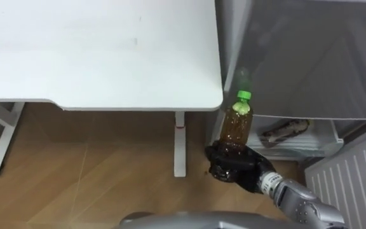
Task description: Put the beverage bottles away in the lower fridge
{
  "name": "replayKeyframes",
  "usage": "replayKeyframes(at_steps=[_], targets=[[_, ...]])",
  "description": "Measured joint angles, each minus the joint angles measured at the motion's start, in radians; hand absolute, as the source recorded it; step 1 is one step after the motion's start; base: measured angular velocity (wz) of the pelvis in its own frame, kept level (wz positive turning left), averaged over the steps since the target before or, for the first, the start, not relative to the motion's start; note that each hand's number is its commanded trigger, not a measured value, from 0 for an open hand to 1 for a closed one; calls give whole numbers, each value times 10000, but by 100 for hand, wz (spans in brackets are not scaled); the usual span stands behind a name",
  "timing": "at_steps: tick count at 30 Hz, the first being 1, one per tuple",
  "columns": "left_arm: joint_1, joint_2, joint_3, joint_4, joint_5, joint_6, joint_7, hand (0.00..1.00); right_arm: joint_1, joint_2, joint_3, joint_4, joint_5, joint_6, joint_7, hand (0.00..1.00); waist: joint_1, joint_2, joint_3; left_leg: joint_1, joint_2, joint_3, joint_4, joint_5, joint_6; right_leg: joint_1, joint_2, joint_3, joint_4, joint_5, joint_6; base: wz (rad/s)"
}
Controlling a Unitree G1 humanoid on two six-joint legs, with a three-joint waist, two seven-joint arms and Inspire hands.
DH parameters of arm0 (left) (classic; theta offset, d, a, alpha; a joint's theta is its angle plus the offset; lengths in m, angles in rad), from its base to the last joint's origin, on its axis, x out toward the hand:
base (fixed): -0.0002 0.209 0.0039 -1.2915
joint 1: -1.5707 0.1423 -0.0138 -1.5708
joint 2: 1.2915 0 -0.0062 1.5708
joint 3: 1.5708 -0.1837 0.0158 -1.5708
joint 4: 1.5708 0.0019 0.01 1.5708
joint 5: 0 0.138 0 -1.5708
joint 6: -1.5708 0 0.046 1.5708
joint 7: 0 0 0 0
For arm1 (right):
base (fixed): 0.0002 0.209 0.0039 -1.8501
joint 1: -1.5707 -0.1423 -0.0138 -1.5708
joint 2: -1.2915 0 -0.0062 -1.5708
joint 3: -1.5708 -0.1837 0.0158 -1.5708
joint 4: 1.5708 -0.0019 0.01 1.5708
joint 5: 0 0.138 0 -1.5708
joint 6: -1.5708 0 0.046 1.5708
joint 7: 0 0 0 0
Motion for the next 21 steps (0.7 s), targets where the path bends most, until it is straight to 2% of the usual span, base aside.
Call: replayKeyframes(at_steps=[4,11,16,21], targets=[[-176,-23,-206,221,14,1,42,0,18,10,2,35,88,80,-579,100,-38,6,32,-16,34,193,-10,-4,-5,-118,30,175,19,46,-19,-14],[-180,-9,-404,224,24,-2,78,0,17,150,-150,206,583,79,-1372,100,-108,24,24,-13,36,287,-45,-7,0,-190,35,341,30,61,-9,-5],[-23,-13,-407,225,257,-2,-44,0,16,271,-528,184,2144,70,-1950,100,-206,102,2,18,60,434,-49,-8,1,-303,36,415,141,61,-9,-8],[119,-92,-406,219,634,-1,-131,0,22,336,-804,184,3532,-113,-2656,100,-347,128,33,161,105,620,-39,-87,-11,-268,79,617,179,61,-9,-13]])
